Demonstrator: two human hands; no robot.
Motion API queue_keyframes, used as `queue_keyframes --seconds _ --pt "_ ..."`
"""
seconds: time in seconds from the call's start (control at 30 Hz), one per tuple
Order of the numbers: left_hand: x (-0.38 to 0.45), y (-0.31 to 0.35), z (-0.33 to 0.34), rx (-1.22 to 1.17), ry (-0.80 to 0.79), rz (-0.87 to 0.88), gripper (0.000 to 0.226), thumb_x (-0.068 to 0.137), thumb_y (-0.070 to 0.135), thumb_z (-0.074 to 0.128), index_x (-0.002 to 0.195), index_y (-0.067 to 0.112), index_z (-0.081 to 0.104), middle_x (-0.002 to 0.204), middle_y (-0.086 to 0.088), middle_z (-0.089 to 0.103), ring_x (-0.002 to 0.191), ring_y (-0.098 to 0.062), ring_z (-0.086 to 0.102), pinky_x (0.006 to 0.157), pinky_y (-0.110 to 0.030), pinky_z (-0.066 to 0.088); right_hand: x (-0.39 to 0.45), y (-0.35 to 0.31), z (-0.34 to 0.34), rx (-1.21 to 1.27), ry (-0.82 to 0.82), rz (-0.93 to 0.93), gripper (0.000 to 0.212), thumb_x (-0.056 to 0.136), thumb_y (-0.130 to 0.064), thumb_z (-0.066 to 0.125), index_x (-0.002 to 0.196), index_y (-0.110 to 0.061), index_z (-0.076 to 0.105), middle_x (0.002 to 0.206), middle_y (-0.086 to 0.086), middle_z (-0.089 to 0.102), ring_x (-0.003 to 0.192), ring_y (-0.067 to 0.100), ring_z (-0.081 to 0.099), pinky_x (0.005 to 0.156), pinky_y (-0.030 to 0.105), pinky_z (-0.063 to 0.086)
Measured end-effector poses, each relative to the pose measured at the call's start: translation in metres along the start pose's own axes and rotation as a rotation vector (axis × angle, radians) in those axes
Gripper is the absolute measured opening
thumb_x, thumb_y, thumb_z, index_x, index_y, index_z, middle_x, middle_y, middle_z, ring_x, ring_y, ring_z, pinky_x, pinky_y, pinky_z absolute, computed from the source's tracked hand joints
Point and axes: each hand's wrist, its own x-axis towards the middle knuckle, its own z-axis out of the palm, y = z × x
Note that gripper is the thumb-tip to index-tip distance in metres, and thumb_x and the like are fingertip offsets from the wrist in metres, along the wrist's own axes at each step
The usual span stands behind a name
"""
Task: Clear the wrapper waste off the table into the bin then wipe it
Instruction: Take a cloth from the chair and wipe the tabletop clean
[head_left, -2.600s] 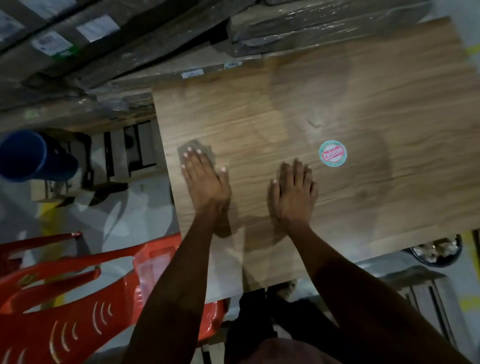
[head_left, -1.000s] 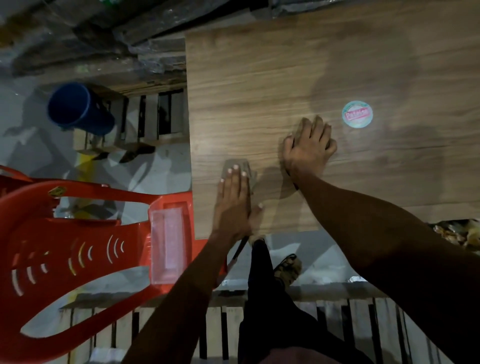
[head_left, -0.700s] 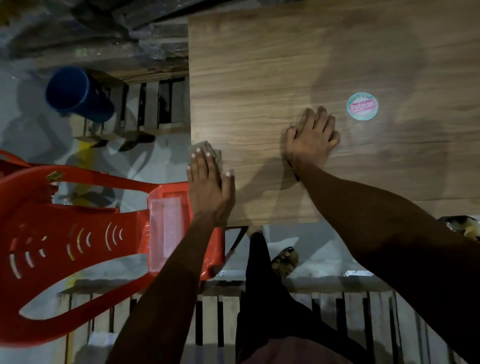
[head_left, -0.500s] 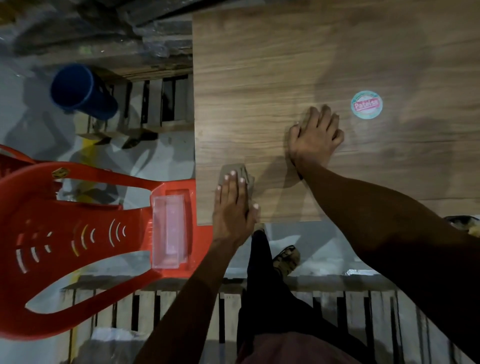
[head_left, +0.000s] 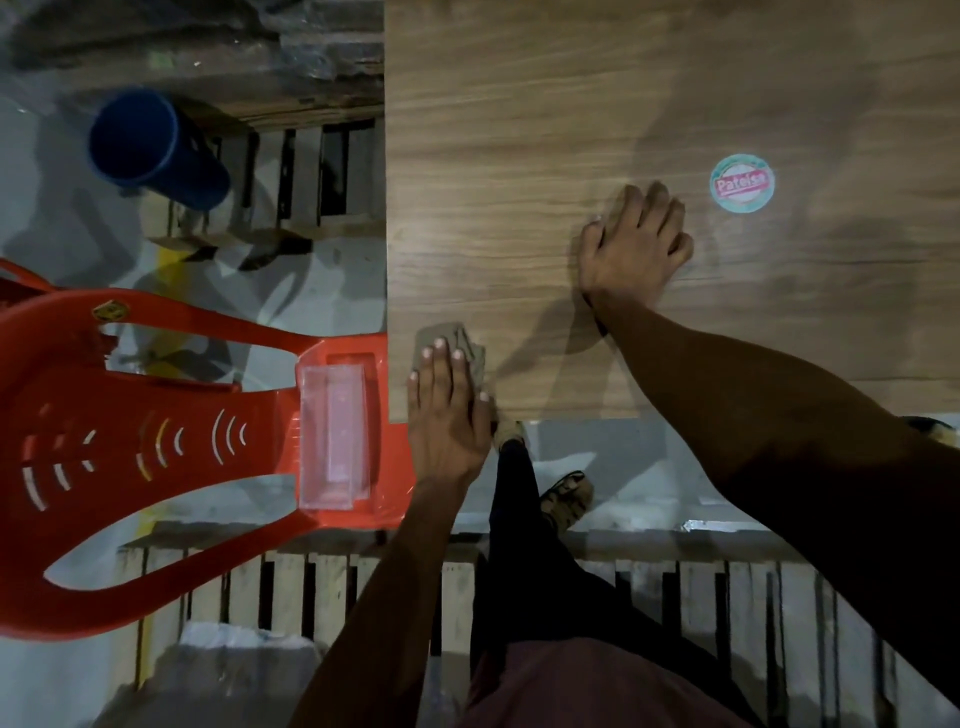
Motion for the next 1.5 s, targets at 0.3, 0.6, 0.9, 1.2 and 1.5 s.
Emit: queue_keyframes --seconds 0.3,0.6,0.9,1.2,1.5 --pt "0.001 0.015 0.002 0.003 0.042 -0.256 0.063 0.107 0.038 0.025 0.160 0.004 0.017 0.168 -0.019 0.011 0.157 -0.031 0.004 0.128 -0.047 0.003 0.000 0.000 0.001 0.038 -0.014 -0.003 0.065 0.094 -0.049 0.039 0.153 -0.020 0.041 0.165 0.012 0.032 0.152 0.038 0.027 0.115 0.057 0.024" --pt "-0.006 0.011 0.002 -0.046 0.107 -0.395 0.061 0.107 0.035 0.024 0.160 0.006 0.018 0.168 -0.016 0.014 0.157 -0.028 0.005 0.128 -0.044 0.003 -0.001 0.019 -0.009 0.309 -0.091 -0.049 0.062 0.085 -0.047 0.046 0.141 -0.021 0.054 0.162 0.004 0.038 0.155 0.028 0.024 0.120 0.049 0.019" --pt "-0.017 0.044 -0.011 -0.525 0.018 -0.094 0.057 0.109 0.030 0.024 0.159 0.004 0.016 0.164 -0.006 0.022 0.153 -0.016 0.015 0.128 -0.036 0.016 -0.125 0.016 -0.015 0.665 -0.215 -0.210 0.053 0.094 -0.046 0.050 0.136 -0.015 0.061 0.140 0.010 0.059 0.134 0.033 0.049 0.114 0.054 0.035" --pt "0.053 0.001 -0.038 -0.636 0.262 -0.250 0.059 0.107 0.011 0.045 0.161 0.011 0.021 0.132 -0.008 0.066 0.115 -0.014 0.064 0.093 -0.005 0.044 -0.230 0.005 -0.005 0.112 -0.274 -0.384 0.060 0.105 -0.042 0.040 0.159 -0.023 0.025 0.173 0.011 0.009 0.158 0.037 0.011 0.118 0.060 0.024" --pt "0.081 -0.002 -0.008 -0.011 0.038 -0.014 0.069 0.093 0.002 0.035 0.160 0.007 0.021 0.167 -0.015 0.024 0.157 -0.030 0.013 0.129 -0.040 0.009 -0.204 0.006 -0.020 0.218 -0.124 -0.039 0.089 0.082 0.005 0.056 0.154 -0.009 0.008 0.164 0.024 0.029 0.151 0.046 0.028 0.112 0.064 0.037"
